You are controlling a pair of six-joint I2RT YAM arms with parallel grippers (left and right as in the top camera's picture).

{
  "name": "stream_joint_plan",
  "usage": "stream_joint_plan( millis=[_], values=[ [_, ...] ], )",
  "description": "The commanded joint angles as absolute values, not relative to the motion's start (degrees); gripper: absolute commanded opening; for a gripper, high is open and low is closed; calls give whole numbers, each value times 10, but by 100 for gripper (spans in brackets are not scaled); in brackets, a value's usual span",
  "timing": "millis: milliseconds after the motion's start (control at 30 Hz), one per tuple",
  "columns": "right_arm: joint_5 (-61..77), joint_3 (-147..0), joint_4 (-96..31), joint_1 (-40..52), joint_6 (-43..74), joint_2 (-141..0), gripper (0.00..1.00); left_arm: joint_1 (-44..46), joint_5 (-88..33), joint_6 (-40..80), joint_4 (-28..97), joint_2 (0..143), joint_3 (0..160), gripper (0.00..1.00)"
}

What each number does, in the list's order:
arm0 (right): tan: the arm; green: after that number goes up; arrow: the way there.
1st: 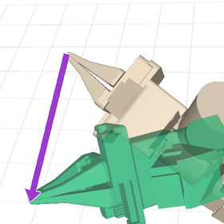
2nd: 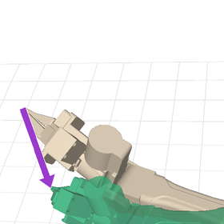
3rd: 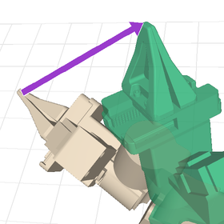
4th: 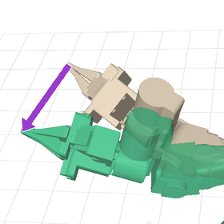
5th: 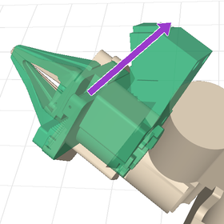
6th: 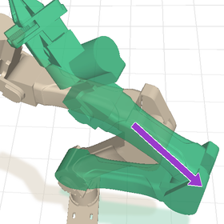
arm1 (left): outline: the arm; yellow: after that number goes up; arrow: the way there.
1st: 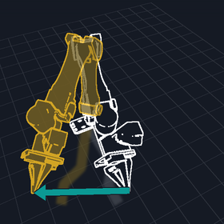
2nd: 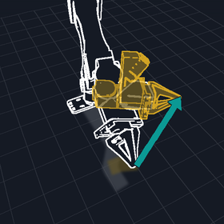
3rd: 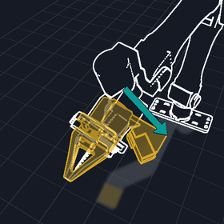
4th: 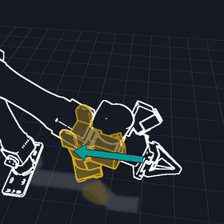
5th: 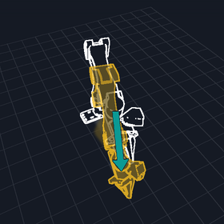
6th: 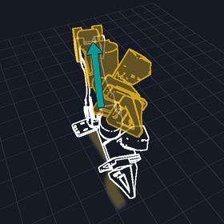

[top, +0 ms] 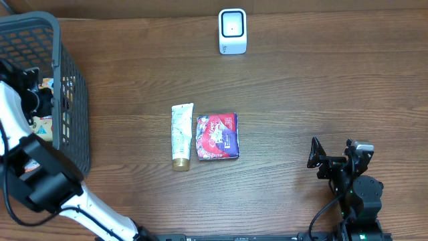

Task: Scan the item barcode
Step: 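Reach the left gripper into the basket and grasp the yellow snack bag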

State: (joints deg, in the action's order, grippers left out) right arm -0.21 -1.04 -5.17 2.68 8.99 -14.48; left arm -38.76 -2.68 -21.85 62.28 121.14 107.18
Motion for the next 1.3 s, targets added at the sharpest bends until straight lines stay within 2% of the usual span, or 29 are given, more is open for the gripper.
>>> stream_joint_plan(
  millis=[0,267,333,367,633,667,967,1267],
  values=[
    [1,-5,-49,29,91,-144,100,-390,27,-238,623,1256,1070,100],
    [1,-5,-48,29,91,-144,100,-390,36,-238,606,1282,1070,100],
    [1,-5,-48,29,91,-144,100,-390,38,-238,601,1282,1070,94],
    [1,-5,-48,29,91,-144,100,-390,40,-238,599,1282,1070,89],
    [1,-5,-48,29,91,-144,100,-390,41,-237,595,1282,1070,8],
    [1,-5,-48,29,91,-144,100,-390,41,-235,595,1282,1070,4],
    [1,-5,-48,29,91,-144,100,-390,17,-181,595,1281,1073,4],
    [1,-5,-48,29,91,-144,100,-390,-180,-180,678,1268,1181,4]
  ],
)
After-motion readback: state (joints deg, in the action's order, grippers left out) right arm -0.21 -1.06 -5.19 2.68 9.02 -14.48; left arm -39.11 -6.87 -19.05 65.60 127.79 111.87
